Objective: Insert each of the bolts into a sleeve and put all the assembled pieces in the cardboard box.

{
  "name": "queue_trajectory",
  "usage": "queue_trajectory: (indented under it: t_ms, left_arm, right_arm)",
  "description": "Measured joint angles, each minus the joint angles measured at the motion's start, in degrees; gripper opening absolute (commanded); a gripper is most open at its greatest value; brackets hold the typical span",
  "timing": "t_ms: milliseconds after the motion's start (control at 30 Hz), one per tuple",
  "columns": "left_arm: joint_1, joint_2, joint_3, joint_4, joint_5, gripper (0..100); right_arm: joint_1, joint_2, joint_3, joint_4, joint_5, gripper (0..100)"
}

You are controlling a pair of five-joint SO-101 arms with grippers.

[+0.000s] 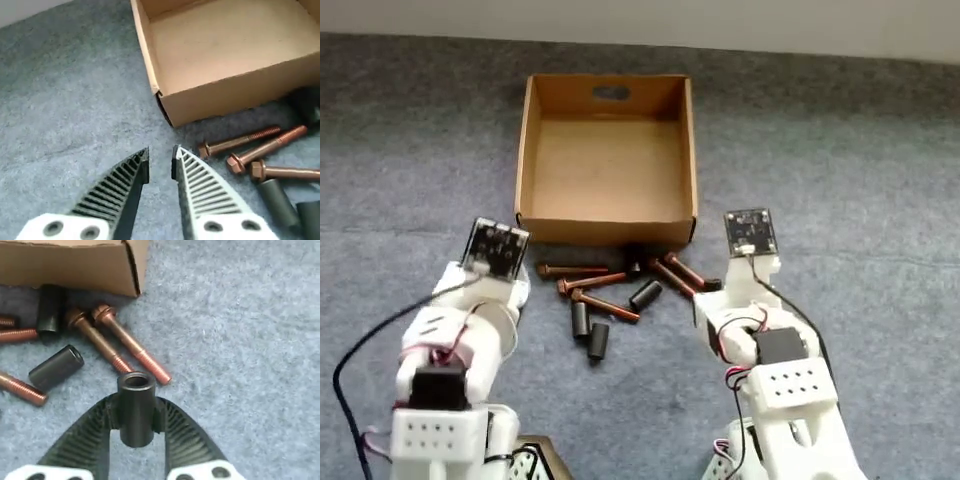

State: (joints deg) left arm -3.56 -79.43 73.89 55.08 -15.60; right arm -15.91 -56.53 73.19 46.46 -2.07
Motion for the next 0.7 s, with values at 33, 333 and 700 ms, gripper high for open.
queue_trajectory:
  t_ms: [33,333,700]
  left_arm:
    - [1.1,4.9,-2.9,0.2,1.6,11]
    - [16.1,48.7,-26.4,4.7,30.8,11]
    - [21.7,62.3,-30.6,6.0,44.3,11]
  right_arm:
    - [0.2,-0.5,0.7,-0.1,0.0,0.5]
    - [0.4,-4.5,3.4,-0.1,0.0,0.5]
    - [0.4,-4.5,3.7,-0.3,0.0,0.5]
